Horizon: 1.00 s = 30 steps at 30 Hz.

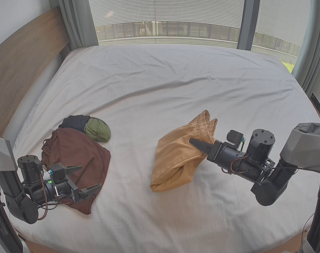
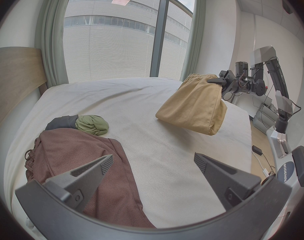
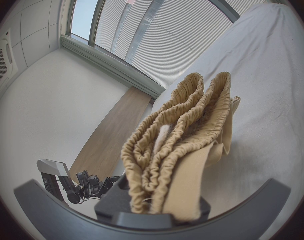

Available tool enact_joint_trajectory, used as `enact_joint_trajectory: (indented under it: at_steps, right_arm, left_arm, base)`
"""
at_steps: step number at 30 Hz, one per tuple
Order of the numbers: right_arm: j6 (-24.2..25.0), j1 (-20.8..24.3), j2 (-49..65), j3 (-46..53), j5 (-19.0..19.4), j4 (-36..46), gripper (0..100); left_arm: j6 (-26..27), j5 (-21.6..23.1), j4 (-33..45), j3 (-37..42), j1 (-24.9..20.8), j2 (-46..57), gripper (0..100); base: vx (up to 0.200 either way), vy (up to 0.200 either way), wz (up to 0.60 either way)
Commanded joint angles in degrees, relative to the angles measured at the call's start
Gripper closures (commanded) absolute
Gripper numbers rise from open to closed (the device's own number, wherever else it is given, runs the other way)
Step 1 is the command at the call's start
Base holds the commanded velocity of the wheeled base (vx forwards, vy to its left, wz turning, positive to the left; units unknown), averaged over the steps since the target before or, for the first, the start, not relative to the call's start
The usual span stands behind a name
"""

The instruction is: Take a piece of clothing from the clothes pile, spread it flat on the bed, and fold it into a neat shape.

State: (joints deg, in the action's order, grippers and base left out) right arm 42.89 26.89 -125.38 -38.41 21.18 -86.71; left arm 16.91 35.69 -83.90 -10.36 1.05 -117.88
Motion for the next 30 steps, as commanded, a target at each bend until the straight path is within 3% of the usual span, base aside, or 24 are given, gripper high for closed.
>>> enact_joint_trajectory:
  at_steps: [1,14,24,29,30]
  right_arm:
    - [0.0,0.0,0.2,-3.7,0.0,1.4,100]
    - [0.0,-0.6,-0.7,-19.9,-0.1,14.9,100]
    - [0.0,-1.4,-7.0,-34.0,-0.1,24.4,100]
    - [0.0,-1.3,-8.1,-36.2,-0.1,25.6,100]
    - [-0.1,-1.3,-10.1,-40.6,-0.1,28.7,100]
  left_arm:
    - [0.1,0.0,0.0,0.0,-0.2,-0.1,0]
    - [0.0,0.0,0.0,0.3,-0.3,-0.2,0]
    - [0.0,0.0,0.0,0.2,-0.3,-0.2,0]
    - [0.0,0.0,0.0,0.1,-0.2,-0.2,0]
    - [0.0,0.0,0.1,0.2,-0.3,-0.2,0]
  base:
    - [0.0,0.0,0.0]
    - [0.0,0.0,0.0]
    - [0.0,0.0,0.0]
    - [0.0,0.0,0.0]
    - [0.0,0.0,0.0]
